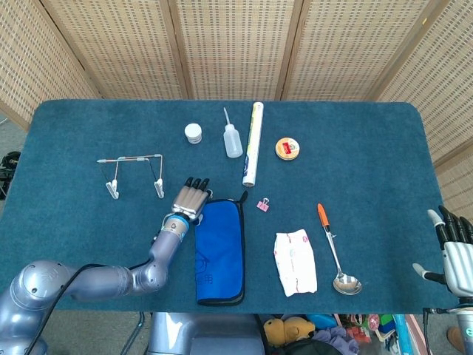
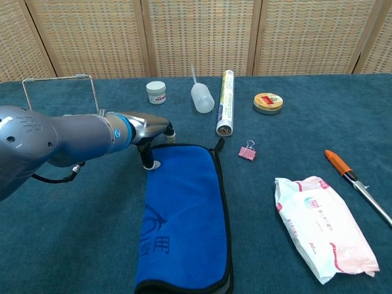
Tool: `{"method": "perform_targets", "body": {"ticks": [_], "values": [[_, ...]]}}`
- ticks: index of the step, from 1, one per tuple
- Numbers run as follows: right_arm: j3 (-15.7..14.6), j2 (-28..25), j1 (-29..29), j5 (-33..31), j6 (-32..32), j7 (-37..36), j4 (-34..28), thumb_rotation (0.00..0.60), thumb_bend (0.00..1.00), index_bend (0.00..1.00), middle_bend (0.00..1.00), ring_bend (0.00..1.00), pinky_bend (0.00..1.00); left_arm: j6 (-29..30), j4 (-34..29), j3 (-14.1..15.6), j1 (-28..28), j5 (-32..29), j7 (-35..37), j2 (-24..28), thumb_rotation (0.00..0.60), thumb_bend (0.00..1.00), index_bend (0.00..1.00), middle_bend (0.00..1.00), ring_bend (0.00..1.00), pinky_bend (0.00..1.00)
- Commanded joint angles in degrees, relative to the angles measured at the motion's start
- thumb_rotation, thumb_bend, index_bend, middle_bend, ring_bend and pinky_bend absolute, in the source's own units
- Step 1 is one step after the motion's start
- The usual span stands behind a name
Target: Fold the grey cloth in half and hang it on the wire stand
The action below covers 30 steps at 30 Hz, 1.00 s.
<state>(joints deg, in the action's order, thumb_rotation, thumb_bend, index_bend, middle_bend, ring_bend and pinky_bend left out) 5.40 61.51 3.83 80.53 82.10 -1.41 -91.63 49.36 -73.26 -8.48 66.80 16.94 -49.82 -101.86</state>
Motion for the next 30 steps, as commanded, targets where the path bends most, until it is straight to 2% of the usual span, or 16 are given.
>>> {"method": "perform_targets", "body": {"ticks": [1,4,12,20,30], "values": [[-0.1,0.0,0.0,0.1,0.1,0.0,-0.1,0.6,0.0,0.0,0.0,0.0,0.0,0.7,-1.0,-0.2,-0.2,-0.3,0.3,0.1,0.6,0.38,0.57,0.0,0.0,0.0],[-0.1,0.0,0.0,0.2,0.1,0.1,-0.1,0.6,0.0,0.0,0.0,0.0,0.0,1.7,-1.7,-0.1,-0.2,-0.3,0.0,0.2,0.6,0.38,0.62,0.0,0.0,0.0],[-0.1,-0.1,-0.1,0.3,0.2,0.0,-0.2,0.6,0.0,0.0,0.0,0.0,0.0,3.0,-2.4,-0.1,-0.2,-0.3,-0.5,0.3,0.6,0.38,0.65,0.0,0.0,0.0],[-0.2,0.0,0.0,0.4,0.2,0.1,-0.2,0.6,0.0,0.0,0.0,0.0,0.0,3.6,-2.5,-0.7,-0.3,-0.5,-0.5,0.1,0.6,0.39,0.76,0.0,0.0,0.0],[-0.2,0.0,0.1,0.2,-0.1,0.2,-0.2,0.6,0.0,0.0,0.0,0.0,0.0,4.3,-1.6,-1.3,-0.6,0.7,0.0,-0.7,0.6,0.38,0.78,0.0,0.0,0.0]]}}
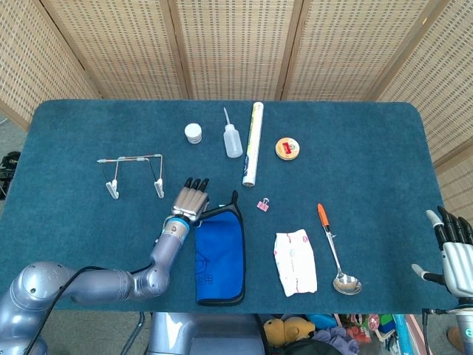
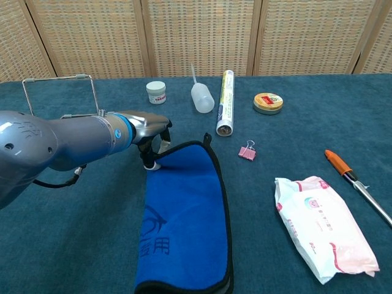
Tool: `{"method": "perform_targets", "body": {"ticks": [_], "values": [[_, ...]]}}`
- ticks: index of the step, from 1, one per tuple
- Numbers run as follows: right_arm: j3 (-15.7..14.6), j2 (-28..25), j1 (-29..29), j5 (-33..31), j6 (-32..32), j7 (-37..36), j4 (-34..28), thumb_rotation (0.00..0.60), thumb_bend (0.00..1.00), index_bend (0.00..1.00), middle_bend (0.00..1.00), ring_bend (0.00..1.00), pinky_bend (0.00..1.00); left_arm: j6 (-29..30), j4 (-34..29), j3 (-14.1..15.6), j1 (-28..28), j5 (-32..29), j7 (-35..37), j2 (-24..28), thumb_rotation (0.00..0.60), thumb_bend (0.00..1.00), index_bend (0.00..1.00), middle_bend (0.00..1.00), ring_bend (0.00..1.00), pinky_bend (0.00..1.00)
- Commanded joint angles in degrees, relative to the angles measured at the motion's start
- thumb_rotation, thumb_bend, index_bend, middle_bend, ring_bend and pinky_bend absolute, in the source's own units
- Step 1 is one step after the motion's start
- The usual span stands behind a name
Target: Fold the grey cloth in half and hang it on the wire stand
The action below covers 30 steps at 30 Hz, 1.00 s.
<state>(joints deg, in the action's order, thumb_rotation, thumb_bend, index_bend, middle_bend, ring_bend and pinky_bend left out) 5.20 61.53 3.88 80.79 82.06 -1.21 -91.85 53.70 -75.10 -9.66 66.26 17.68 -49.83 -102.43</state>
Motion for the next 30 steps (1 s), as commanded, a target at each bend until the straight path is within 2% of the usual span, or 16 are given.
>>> {"method": "perform_targets", "body": {"ticks": [1,4,16,22,30], "values": [[0.0,0.0,0.0,-0.1,0.0,0.0,0.0,0.6,0.0,0.0,0.0,0.0,0.0,-0.1,0.4,-0.2,-0.1,-0.1,0.0,-0.2,0.6,0.38,0.78,0.0,0.0,0.0],[0.0,0.0,0.0,-0.1,0.0,0.0,0.1,0.6,0.0,0.0,0.0,0.0,0.0,-0.2,0.5,-0.2,-0.2,0.2,0.0,-0.3,0.6,0.4,0.78,0.0,0.0,0.0],[-0.1,-0.1,0.0,0.1,0.0,-0.2,0.0,0.6,0.0,0.0,0.0,0.0,0.0,-0.2,-2.1,0.3,-0.9,3.6,0.6,1.0,0.6,0.75,0.78,0.0,0.0,0.0],[-0.1,-0.2,0.0,0.2,0.0,-0.5,-0.1,0.6,0.0,0.0,0.0,0.0,0.0,0.7,-5.2,-0.9,-0.9,5.5,1.5,3.3,0.6,0.76,0.79,0.0,0.0,0.0],[-0.1,-0.5,0.0,0.4,0.1,-1.1,-0.3,0.6,0.0,0.0,0.0,0.0,0.0,2.5,-9.9,-4.4,0.3,5.4,1.6,8.1,0.6,0.76,0.82,0.0,0.0,0.0]]}}
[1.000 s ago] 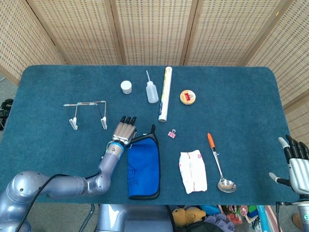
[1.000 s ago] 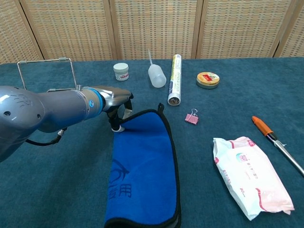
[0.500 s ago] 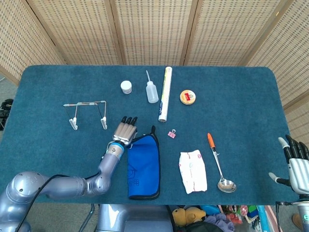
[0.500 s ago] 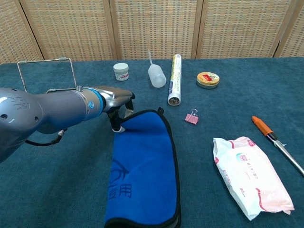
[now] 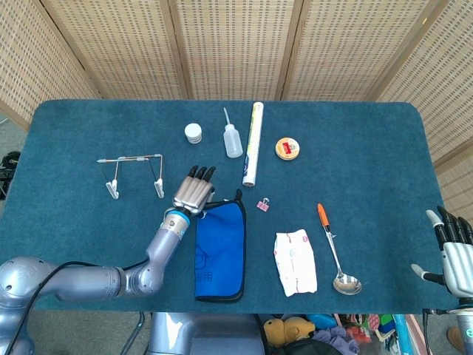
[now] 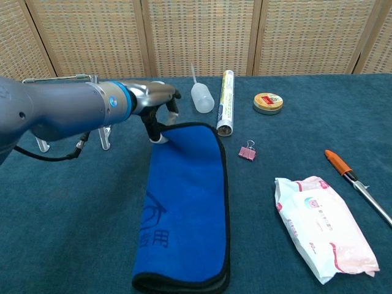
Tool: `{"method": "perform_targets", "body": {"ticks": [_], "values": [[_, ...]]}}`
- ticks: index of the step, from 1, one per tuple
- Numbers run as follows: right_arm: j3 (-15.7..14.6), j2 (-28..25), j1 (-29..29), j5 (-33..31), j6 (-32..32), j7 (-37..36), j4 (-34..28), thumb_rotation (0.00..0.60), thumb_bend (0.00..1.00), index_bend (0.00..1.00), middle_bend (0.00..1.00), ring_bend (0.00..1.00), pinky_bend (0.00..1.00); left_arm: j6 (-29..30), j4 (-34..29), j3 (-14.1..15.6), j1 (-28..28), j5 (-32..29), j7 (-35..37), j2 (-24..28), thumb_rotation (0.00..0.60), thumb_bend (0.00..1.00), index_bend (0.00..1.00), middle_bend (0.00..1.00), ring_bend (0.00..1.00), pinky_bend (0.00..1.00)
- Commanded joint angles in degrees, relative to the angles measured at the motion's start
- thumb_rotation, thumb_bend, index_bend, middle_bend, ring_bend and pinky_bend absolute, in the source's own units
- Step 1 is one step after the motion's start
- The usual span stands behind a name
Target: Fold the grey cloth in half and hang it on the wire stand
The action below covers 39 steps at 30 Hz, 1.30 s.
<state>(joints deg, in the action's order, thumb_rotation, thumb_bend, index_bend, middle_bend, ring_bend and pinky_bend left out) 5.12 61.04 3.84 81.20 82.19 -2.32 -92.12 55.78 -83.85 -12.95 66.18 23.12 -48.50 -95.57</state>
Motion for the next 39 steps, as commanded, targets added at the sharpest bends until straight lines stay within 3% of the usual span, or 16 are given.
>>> {"method": "perform_targets", "body": {"ticks": [1,10,17,27,39], "values": [[0.0,0.0,0.0,0.1,0.0,-0.1,0.0,0.6,0.0,0.0,0.0,0.0,0.0,0.6,-1.9,-1.6,0.5,-0.1,0.5,2.0,0.6,0.76,0.82,0.0,0.0,0.0],[0.0,-0.4,0.2,0.3,-0.3,-1.1,0.0,0.6,0.0,0.0,0.0,0.0,0.0,4.1,-9.7,-6.9,1.0,0.1,1.8,10.8,0.6,0.8,0.83,0.0,0.0,0.0],[0.0,-0.5,0.2,0.4,-0.3,-1.2,-0.2,0.6,0.0,0.0,0.0,0.0,0.0,4.1,-12.2,-9.8,0.9,-1.7,4.6,15.7,0.6,0.79,0.83,0.0,0.0,0.0],[0.0,-0.5,0.4,0.0,-0.8,-1.6,0.1,0.6,0.0,0.0,0.0,0.0,0.0,3.2,-11.4,-11.6,1.2,-4.5,7.2,20.8,0.6,0.79,0.83,0.0,0.0,0.0],[0.0,-0.3,0.6,-0.3,-1.2,-1.0,0.1,0.6,0.0,0.0,0.0,0.0,0.0,1.0,-9.4,-11.7,0.1,-6.1,10.2,26.1,0.6,0.79,0.84,0.0,0.0,0.0]]}}
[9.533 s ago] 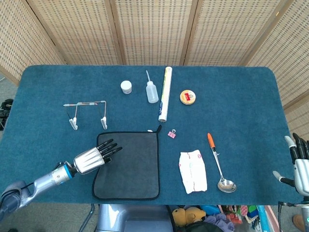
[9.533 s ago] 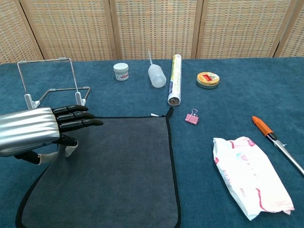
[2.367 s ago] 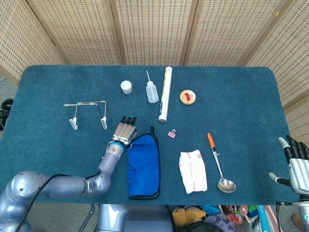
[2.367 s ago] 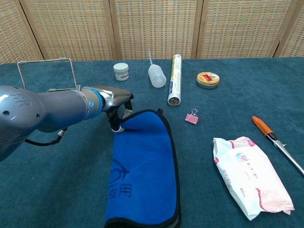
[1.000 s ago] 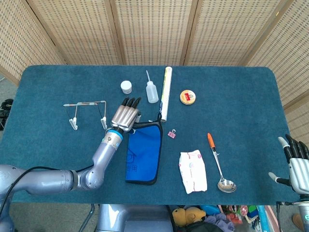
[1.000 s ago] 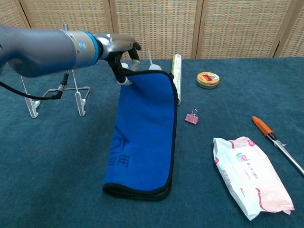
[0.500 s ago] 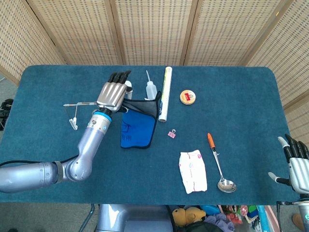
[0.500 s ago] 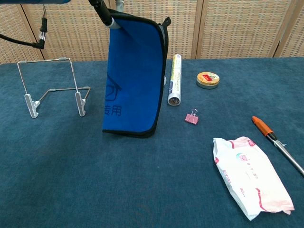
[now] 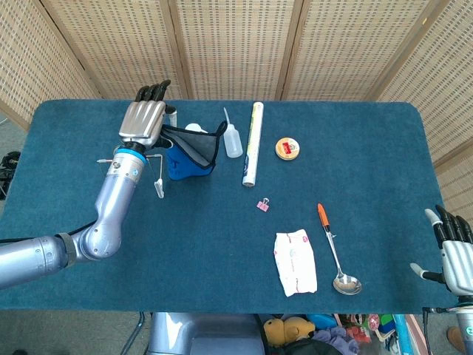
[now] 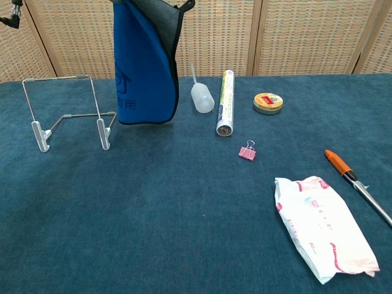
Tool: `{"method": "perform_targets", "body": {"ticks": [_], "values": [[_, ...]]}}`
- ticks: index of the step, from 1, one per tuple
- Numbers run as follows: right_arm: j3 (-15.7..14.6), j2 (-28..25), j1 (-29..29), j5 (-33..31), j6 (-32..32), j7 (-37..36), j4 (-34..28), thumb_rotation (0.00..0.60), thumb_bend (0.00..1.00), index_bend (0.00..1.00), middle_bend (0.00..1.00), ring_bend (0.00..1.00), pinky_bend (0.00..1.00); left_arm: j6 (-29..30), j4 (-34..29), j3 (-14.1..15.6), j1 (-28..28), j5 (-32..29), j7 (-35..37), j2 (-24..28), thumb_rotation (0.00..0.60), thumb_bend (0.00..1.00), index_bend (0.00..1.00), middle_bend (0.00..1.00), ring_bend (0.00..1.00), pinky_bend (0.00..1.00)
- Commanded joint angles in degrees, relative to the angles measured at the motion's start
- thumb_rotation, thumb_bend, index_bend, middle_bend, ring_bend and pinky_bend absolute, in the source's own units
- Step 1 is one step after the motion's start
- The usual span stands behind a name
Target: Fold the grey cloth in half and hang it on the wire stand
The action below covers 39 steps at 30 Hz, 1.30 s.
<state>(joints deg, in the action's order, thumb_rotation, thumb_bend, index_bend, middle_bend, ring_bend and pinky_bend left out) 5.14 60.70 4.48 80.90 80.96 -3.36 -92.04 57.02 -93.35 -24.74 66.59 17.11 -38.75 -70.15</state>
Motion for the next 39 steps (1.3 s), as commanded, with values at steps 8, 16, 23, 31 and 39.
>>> {"method": "perform_targets", "body": {"ticks": [8,16,23,31,39], "values": [[0.0,0.0,0.0,0.0,0.1,0.0,-0.1,0.6,0.0,0.0,0.0,0.0,0.0,-1.1,-0.7,0.6,-2.9,0.3,2.8,7.1,0.6,0.8,0.84,0.0,0.0,0.0],[-0.2,-0.2,-0.2,0.7,0.6,-0.3,-0.3,0.6,0.0,0.0,0.0,0.0,0.0,-2.2,-3.0,2.0,-6.8,3.0,6.9,12.1,0.6,0.79,0.83,0.0,0.0,0.0],[-0.6,-0.3,-0.4,1.8,1.2,-0.2,-0.8,0.6,0.0,0.0,0.0,0.0,0.0,-4.1,-2.7,3.7,-11.2,6.4,12.4,14.6,0.6,0.79,0.83,0.0,0.0,0.0],[-1.0,-0.5,-0.7,2.9,2.1,-0.1,-1.3,0.6,0.0,0.0,0.0,0.0,0.0,-7.2,-0.9,5.1,-15.7,12.2,19.9,15.6,0.6,0.79,0.83,0.0,0.0,0.0],[-1.3,-0.6,-0.9,3.5,2.6,-0.2,-1.5,0.6,0.0,0.0,0.0,0.0,0.0,-8.0,-0.7,5.9,-18.4,16.5,24.2,16.5,0.6,0.79,0.83,0.0,0.0,0.0]]}}
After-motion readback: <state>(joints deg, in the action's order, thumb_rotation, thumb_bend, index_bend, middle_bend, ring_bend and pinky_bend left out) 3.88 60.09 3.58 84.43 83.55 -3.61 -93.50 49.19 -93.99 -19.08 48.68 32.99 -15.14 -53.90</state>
